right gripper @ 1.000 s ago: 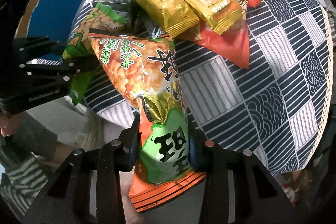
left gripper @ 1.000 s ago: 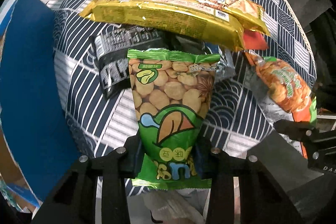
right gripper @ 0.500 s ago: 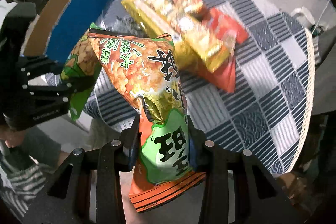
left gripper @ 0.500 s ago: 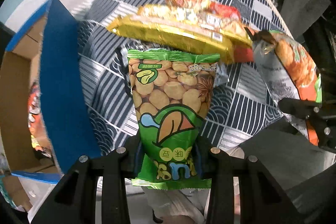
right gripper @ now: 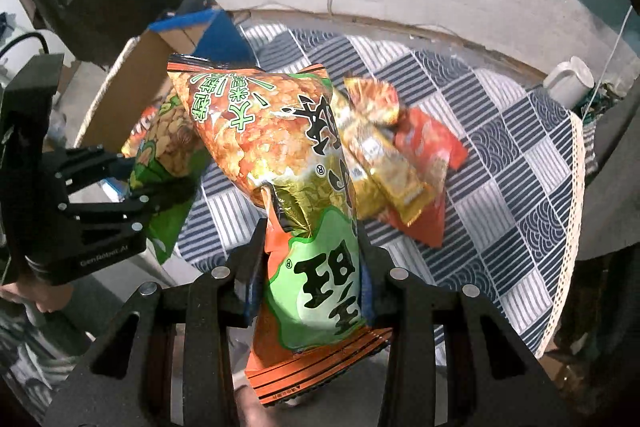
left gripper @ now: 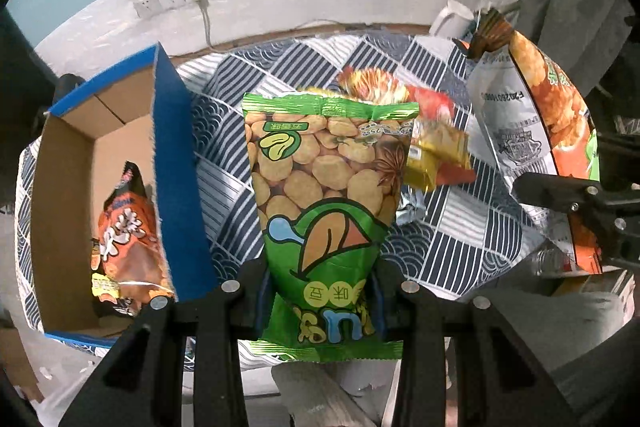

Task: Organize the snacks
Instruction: 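Carry both held bags over the cardboard box, then release the green bag into the box with the left gripper while the right releases the orange-green bag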

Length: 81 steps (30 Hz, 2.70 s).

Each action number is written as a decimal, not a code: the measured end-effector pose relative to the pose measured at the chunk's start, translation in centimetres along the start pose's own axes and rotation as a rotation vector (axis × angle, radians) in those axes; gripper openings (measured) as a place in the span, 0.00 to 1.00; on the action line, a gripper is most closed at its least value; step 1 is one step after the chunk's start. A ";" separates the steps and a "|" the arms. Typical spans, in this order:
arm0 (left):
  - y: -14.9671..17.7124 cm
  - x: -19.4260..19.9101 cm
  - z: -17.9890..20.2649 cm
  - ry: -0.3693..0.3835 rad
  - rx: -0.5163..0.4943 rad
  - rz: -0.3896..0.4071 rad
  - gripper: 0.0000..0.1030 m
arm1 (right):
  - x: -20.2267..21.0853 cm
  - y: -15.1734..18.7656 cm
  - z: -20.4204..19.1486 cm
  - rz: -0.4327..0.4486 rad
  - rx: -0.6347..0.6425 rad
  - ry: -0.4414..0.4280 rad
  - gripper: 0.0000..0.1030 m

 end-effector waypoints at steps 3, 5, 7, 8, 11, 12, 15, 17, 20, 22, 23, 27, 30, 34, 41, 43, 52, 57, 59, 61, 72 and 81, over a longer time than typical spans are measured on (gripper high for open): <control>-0.3 0.6 -0.4 0.009 0.010 0.013 0.38 | 0.7 -0.8 -0.4 0.020 -0.002 -0.012 0.36; -0.5 1.0 -0.7 0.015 0.019 0.020 0.38 | 1.1 -1.4 -0.9 0.034 0.000 -0.018 0.36; -0.7 1.5 -1.1 0.024 0.029 0.028 0.38 | 1.3 -1.8 -1.4 0.041 0.005 -0.026 0.36; -0.8 1.8 -1.3 0.027 0.036 0.033 0.38 | 1.3 -2.1 -1.7 0.043 0.009 -0.029 0.36; -1.1 2.5 -2.0 0.034 0.054 0.045 0.38 | 1.4 -2.9 -2.9 0.046 0.023 -0.041 0.36; -1.2 2.8 -2.6 0.033 0.067 0.051 0.38 | 1.3 -3.2 -3.3 0.045 0.030 -0.044 0.36; -1.4 3.3 -4.2 0.033 0.100 0.059 0.38 | 1.0 -4.2 -4.8 0.043 0.054 -0.053 0.36; -1.4 3.5 -5.4 0.029 0.121 0.066 0.38 | 0.8 -4.8 -5.8 0.040 0.065 -0.063 0.36; -1.3 3.7 -7.5 0.016 0.161 0.070 0.38 | 0.5 -5.8 -7.1 0.035 0.085 -0.076 0.36; -1.2 3.8 -8.6 0.012 0.183 0.073 0.38 | 0.1 -6.5 -8.1 0.027 0.099 -0.083 0.36; -1.1 3.8 -9.3 0.005 0.193 0.074 0.38 | -0.1 -6.8 -8.5 0.023 0.103 -0.085 0.36; -0.6 3.9 -11.7 -0.023 0.225 0.078 0.38 | -1.2 -7.9 -10.4 0.005 0.135 -0.086 0.36; 0.1 3.8 -13.4 -0.030 0.257 0.072 0.38 | -2.4 -8.8 -11.8 -0.015 0.155 -0.096 0.36; 0.7 3.7 -15.2 -0.050 0.286 0.073 0.38 | -4.0 -9.9 -13.5 -0.039 0.175 -0.107 0.36; 1.3 3.7 -20.0 -0.089 0.383 0.082 0.38 | -6.9 -11.6 -16.5 -0.088 0.194 -0.124 0.36; 1.6 3.4 -21.0 -0.103 0.401 0.075 0.38 | -7.7 -12.1 -17.5 -0.102 0.196 -0.130 0.36; 2.9 1.7 -24.7 -0.104 0.503 0.037 0.38 | -10.3 -13.6 -21.6 -0.143 0.234 -0.132 0.36; 3.4 1.2 -25.5 -0.098 0.545 0.022 0.38 | -11.7 -13.8 -22.7 -0.175 0.230 -0.134 0.37; 3.3 1.4 -25.9 -0.121 0.551 0.022 0.41 | -12.2 -13.9 -23.0 -0.183 0.226 -0.127 0.39; 3.4 1.7 -26.4 -0.140 0.563 0.030 0.43 | -12.4 -14.1 -23.1 -0.178 0.217 -0.114 0.40; 3.1 2.7 -26.1 -0.112 0.607 0.046 0.66 | -11.6 -14.4 -22.5 -0.152 0.212 -0.093 0.47; 2.2 3.4 -23.9 -0.094 0.574 0.054 0.70 | -10.2 -13.7 -20.6 -0.123 0.234 -0.048 0.51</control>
Point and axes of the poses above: each gripper's, at about its wrist camera, not at the fingertips, and x roughly against the way its jaws point, z to its right, y to its underside, the point moved 7 cm from there along -x, roughly the way its jaws point, and after that the axes turned 1 degree about y, right-handed, at the moved point
